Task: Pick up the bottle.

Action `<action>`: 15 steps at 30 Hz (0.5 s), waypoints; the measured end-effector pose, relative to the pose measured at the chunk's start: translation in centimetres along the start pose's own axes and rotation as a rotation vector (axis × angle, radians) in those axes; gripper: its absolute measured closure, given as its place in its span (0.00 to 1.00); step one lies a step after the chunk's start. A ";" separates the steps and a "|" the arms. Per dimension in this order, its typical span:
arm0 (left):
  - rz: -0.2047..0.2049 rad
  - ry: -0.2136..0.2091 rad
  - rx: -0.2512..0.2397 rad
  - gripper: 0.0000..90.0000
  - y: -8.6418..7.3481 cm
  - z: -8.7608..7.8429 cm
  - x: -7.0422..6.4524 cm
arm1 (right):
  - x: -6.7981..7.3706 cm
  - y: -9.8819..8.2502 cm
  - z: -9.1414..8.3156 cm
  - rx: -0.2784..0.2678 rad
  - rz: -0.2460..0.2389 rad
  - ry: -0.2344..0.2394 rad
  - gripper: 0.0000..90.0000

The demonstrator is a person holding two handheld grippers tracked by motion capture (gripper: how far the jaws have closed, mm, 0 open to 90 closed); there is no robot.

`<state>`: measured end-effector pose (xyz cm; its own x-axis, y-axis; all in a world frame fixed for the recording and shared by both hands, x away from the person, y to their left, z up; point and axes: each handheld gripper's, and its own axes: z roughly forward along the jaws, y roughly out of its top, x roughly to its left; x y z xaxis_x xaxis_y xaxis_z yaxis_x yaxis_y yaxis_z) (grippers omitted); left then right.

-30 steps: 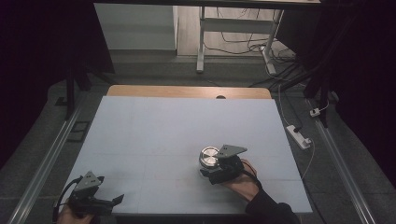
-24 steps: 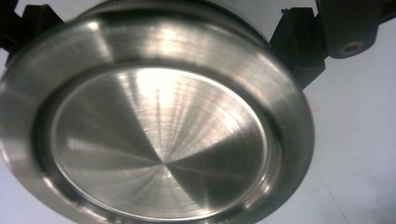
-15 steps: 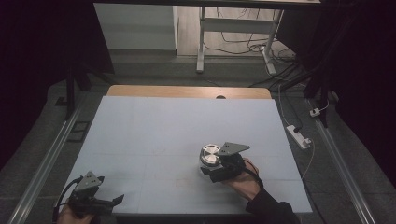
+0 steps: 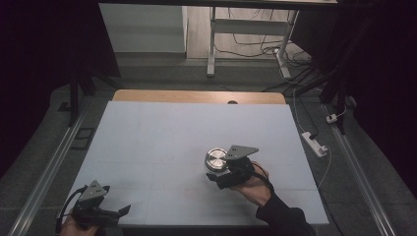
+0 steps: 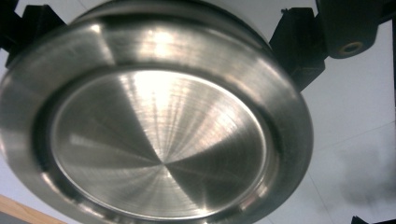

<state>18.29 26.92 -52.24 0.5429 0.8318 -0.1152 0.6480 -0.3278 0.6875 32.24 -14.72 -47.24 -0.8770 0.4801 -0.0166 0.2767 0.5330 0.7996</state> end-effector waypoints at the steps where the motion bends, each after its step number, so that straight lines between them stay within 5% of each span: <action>1: 0.000 0.000 0.000 0.00 0.0 0.0 0.0 | 0.0 0.2 0.1 0.001 -0.002 0.001 0.16; 15: -0.005 -0.001 -0.003 0.00 0.0 0.0 0.1 | 0.6 2.6 1.9 0.002 -0.034 0.046 0.16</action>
<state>18.29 26.99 -52.26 0.5407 0.8327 -0.1193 0.6489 -0.3226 0.6891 33.16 -11.71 -46.32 -0.9033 0.4288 -0.0159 0.2471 0.5502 0.7976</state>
